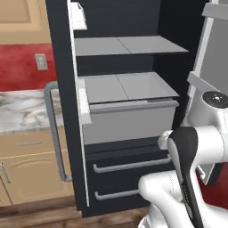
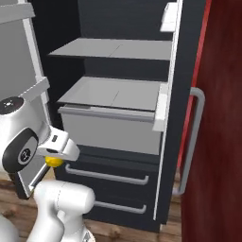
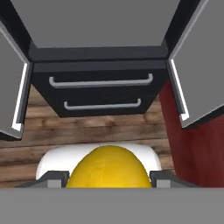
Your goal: Retrieve a lemon from the fridge and place it on the cutting board with the fish.
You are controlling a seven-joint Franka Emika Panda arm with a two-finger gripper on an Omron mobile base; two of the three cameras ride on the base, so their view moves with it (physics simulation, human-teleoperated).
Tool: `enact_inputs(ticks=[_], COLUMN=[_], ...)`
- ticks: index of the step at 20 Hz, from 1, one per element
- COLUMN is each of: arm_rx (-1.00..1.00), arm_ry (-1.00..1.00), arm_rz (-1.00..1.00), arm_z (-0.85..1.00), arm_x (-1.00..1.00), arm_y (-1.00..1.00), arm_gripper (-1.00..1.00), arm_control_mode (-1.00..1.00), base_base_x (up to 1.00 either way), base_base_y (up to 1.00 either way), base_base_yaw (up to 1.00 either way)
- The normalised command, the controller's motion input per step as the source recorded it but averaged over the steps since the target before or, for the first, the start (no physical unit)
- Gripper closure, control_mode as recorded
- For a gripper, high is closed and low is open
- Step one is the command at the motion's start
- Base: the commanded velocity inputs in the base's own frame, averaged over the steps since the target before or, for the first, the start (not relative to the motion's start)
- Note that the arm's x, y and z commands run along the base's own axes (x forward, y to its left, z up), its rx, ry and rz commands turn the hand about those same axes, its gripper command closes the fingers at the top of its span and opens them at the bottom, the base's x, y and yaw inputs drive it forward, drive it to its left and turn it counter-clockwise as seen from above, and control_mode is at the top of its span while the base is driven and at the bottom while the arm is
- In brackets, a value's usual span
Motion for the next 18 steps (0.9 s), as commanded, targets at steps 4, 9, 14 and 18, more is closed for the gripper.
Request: enact_inputs(ticks=[4, 9, 14, 18], arm_rx=[0.00, 0.00, 0.00, 0.00], arm_ry=[0.00, 0.00, 0.00, 0.00], arm_rz=[0.00, 0.00, 0.00, 0.00], arm_z=[0.00, 0.00, 0.00, 0.00], arm_x=[0.00, 0.00, 0.00, 0.00], arm_y=[0.00, 0.00, 0.00, 0.00], arm_gripper=[1.00, 1.00, 1.00, 1.00], arm_control_mode=[1.00, 1.00, 1.00, 1.00], base_base_x=[-0.68, -0.35, -0.21, -0.12], base_base_y=[0.42, 0.38, 0.22, 0.39], base_base_yaw=[0.15, 0.23, 0.47, 0.51])
